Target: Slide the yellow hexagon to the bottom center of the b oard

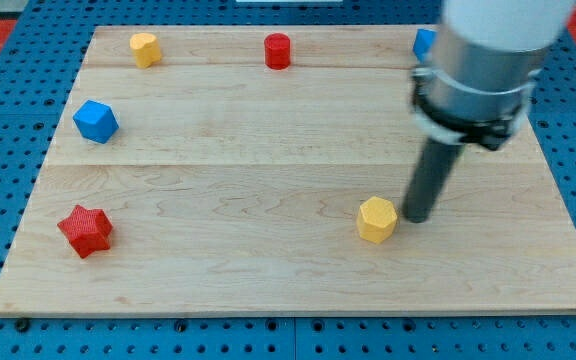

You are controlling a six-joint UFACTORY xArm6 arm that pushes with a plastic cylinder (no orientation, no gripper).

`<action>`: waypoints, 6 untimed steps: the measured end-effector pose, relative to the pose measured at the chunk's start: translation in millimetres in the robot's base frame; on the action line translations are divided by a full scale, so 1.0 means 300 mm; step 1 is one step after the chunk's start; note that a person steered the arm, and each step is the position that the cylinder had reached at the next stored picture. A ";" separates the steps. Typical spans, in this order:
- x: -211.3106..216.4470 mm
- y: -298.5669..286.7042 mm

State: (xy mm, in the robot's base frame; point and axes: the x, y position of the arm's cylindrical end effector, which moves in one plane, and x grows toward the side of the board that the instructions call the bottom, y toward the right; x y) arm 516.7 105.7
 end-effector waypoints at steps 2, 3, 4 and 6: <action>-0.106 -0.265; -0.114 -0.277; 0.076 -0.277; -0.095 -0.056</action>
